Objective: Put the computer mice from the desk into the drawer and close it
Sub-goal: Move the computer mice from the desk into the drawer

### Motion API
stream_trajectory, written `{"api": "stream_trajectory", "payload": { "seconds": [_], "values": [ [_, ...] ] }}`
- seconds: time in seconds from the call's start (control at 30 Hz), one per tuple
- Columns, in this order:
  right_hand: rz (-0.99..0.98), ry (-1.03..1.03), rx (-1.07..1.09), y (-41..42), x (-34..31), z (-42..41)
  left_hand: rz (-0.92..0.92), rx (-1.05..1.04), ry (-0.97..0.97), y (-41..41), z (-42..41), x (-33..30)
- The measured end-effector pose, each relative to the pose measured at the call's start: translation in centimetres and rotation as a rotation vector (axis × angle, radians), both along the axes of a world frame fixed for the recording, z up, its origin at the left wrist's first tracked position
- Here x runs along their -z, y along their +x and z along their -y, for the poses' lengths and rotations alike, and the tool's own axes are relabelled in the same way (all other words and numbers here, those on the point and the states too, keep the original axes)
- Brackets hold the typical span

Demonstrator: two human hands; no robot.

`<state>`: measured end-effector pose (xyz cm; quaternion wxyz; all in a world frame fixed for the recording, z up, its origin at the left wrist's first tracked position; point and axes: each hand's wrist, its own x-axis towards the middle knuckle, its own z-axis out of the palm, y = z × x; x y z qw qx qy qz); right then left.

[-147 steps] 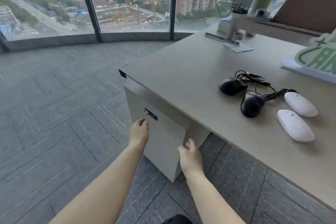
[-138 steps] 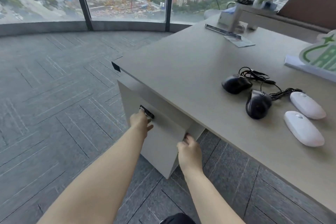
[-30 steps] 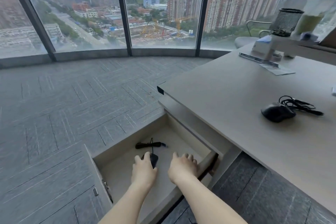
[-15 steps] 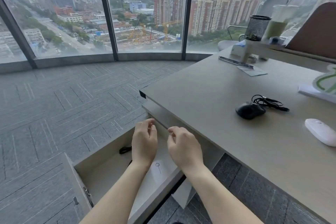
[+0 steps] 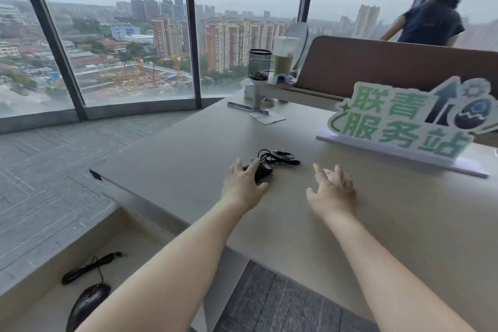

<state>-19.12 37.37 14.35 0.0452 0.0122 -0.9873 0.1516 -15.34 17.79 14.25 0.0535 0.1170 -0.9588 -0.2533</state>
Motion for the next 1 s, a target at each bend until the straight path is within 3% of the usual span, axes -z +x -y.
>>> {"api": "stream_trajectory", "payload": {
  "seconds": [0.13, 0.33, 0.43, 0.53, 0.63, 0.8, 1.0],
  "values": [
    [0.121, 0.002, -0.007, -2.0, 1.1, -1.6, 0.026, -0.033, -0.097, -2.3, -0.7, 0.7],
    [-0.073, -0.037, -0.018, -2.3, 1.9, -1.5, -0.029, -0.114, -0.083, -2.8, -1.1, 0.4],
    [-0.021, -0.06, -0.02, -1.1, 1.8, -0.5, 0.013, -0.155, -0.054, -1.1, -0.9, 0.3],
    [-0.031, -0.252, -0.097, 1.5, 0.8, 2.0, -0.055, -0.192, 0.102, 2.6, 0.8, -0.5],
    [-0.072, -0.436, -0.279, 6.7, -1.6, 6.6, -0.232, -0.287, 0.225, 7.3, 4.0, -1.9],
    [0.018, -0.694, -0.503, 14.9, -3.4, 15.1, -0.376, -0.396, 0.178, 16.0, 10.6, -3.8],
    [0.267, -0.692, -0.605, 22.7, 0.3, 23.8, -0.339, -0.577, 0.068, 25.8, 18.7, -1.0]
  ]
}}
